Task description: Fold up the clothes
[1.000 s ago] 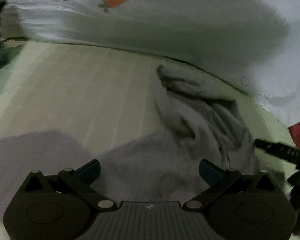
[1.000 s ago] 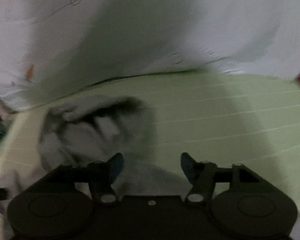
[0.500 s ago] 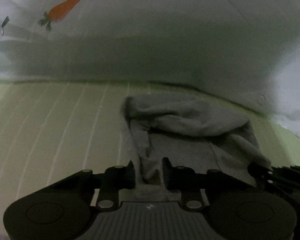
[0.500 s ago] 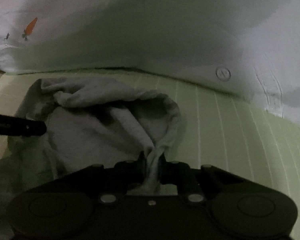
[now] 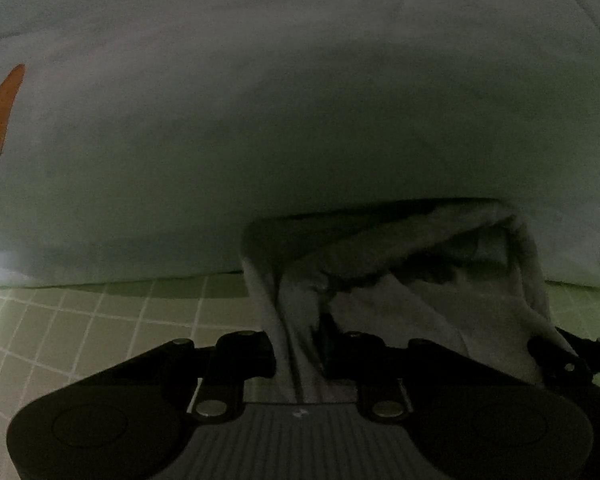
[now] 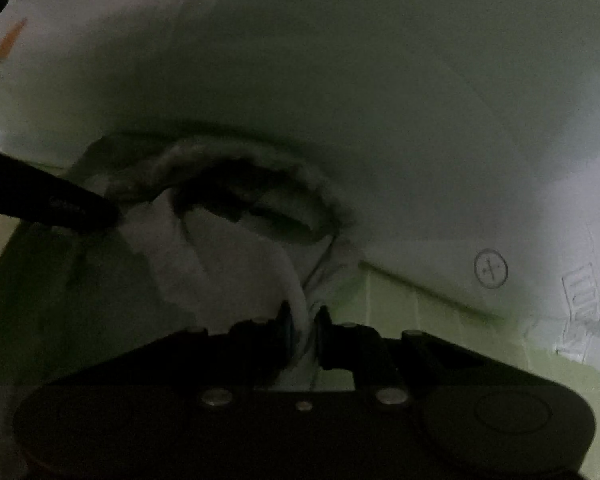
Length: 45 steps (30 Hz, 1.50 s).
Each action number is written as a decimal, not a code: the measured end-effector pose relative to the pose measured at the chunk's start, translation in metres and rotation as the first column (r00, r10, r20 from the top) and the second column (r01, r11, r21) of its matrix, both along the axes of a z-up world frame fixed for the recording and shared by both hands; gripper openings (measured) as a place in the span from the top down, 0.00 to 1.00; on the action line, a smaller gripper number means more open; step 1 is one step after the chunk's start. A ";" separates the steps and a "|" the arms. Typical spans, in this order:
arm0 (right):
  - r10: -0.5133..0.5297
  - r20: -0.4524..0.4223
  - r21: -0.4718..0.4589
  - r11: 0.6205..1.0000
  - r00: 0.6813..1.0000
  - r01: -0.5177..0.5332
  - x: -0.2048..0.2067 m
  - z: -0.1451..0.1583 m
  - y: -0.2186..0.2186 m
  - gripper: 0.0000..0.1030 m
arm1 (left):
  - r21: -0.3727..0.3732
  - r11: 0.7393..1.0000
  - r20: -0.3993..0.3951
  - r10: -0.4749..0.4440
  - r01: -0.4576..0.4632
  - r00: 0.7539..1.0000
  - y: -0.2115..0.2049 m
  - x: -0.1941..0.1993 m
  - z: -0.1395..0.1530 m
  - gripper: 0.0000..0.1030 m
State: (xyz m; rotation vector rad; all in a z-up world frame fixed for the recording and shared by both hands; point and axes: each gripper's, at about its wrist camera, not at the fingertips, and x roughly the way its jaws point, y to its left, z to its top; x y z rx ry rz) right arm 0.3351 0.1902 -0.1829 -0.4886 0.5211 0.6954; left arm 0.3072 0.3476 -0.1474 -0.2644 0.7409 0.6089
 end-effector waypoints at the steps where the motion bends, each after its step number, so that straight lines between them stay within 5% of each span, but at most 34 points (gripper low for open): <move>1: 0.001 -0.012 -0.009 1.000 1.000 -0.001 0.001 0.003 -0.001 0.86 | -0.027 1.000 -0.013 -0.004 0.004 1.000 0.001 0.000 0.003 0.65; 2: 0.004 -0.027 -0.018 1.000 1.000 -0.004 0.003 0.007 -0.004 0.78 | -0.058 0.998 -0.011 -0.007 0.006 1.000 0.002 -0.003 0.008 0.58; 4: 0.012 -0.061 -0.014 1.000 0.998 -0.013 0.005 0.017 -0.015 0.47 | -0.093 0.996 0.048 -0.005 0.009 0.999 -0.001 -0.022 0.023 0.28; 6: 0.000 -0.076 0.051 0.999 0.997 0.003 0.000 0.031 -0.040 0.20 | -0.092 0.996 0.113 -0.004 0.015 0.994 -0.010 -0.050 0.041 0.16; 11: -0.082 -0.156 0.189 0.976 0.984 0.111 -0.034 0.066 -0.123 0.10 | -0.087 0.996 0.191 0.045 -0.028 0.981 -0.037 -0.138 0.081 0.09; 14: -0.120 -0.195 0.199 0.967 0.974 0.159 -0.066 0.075 -0.173 0.09 | -0.081 0.992 0.155 0.104 -0.092 0.982 -0.067 -0.212 0.091 0.06; 19: -0.157 -0.257 0.114 0.975 0.954 0.191 -0.133 0.063 -0.240 0.09 | -0.090 0.968 -0.058 0.231 -0.236 0.971 -0.123 -0.344 0.066 0.05; 25: -0.152 -0.347 0.089 0.977 0.925 0.194 -0.213 0.048 -0.288 0.09 | -0.180 0.938 -0.160 0.270 -0.297 0.950 -0.190 -0.432 0.039 0.05; 38: -0.037 -0.567 0.125 0.984 0.823 0.130 -0.294 0.029 -0.313 0.14 | -0.190 0.981 -0.155 0.020 -0.050 0.988 -0.267 -0.434 0.030 0.05; 45: 0.025 -0.569 0.137 0.988 0.822 0.065 -0.309 0.031 -0.312 0.20 | -0.172 0.984 -0.116 0.017 -0.037 0.993 -0.261 -0.415 0.034 0.05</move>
